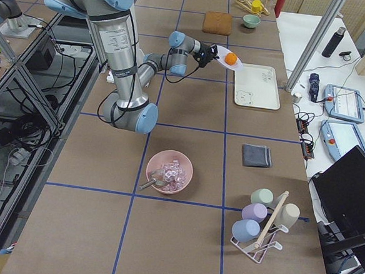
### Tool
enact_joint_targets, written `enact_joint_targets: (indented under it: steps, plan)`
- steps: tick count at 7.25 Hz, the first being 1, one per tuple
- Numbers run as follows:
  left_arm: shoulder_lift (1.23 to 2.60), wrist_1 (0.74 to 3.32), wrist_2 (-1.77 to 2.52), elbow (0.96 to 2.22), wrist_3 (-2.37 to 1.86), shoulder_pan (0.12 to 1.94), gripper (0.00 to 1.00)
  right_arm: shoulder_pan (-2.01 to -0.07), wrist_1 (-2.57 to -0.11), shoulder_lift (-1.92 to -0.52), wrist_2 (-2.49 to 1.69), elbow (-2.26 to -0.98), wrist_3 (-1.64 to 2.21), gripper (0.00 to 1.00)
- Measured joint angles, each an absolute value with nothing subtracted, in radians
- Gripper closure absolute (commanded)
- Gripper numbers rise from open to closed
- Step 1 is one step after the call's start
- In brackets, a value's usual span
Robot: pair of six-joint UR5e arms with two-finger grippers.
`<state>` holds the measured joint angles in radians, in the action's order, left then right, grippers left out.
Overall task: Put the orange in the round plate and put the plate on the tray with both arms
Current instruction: 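Lift the plate with the right gripper and carry it onto the cream tray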
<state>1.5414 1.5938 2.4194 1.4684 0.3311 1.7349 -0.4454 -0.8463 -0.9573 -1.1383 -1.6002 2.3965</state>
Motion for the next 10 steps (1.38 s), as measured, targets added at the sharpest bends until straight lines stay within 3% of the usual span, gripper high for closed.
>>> enact_joint_targets:
  steps: [2, 5, 6, 7, 10]
  plan:
    - [1.541, 1.594, 2.42, 1.469, 0.33, 1.735, 0.02, -0.502, -0.909, -0.804, -1.077, -1.375, 2.492, 1.0]
    - [1.543, 1.594, 2.422, 1.469, 0.33, 1.734, 0.02, -0.519, -0.917, -0.68, -0.999, -1.143, 2.533, 1.0]
    - [1.543, 1.594, 2.422, 1.47, 0.33, 1.734, 0.02, -0.519, -0.918, -0.658, -0.971, -1.091, 2.549, 0.65]
    - [1.544, 1.594, 2.422, 1.472, 0.329, 1.734, 0.02, -0.518, -0.918, -0.65, -0.946, -1.062, 2.556, 0.01]
    - [1.545, 1.594, 2.423, 1.48, 0.328, 1.733, 0.02, -0.516, -0.921, -0.642, -0.93, -1.076, 2.539, 0.0]
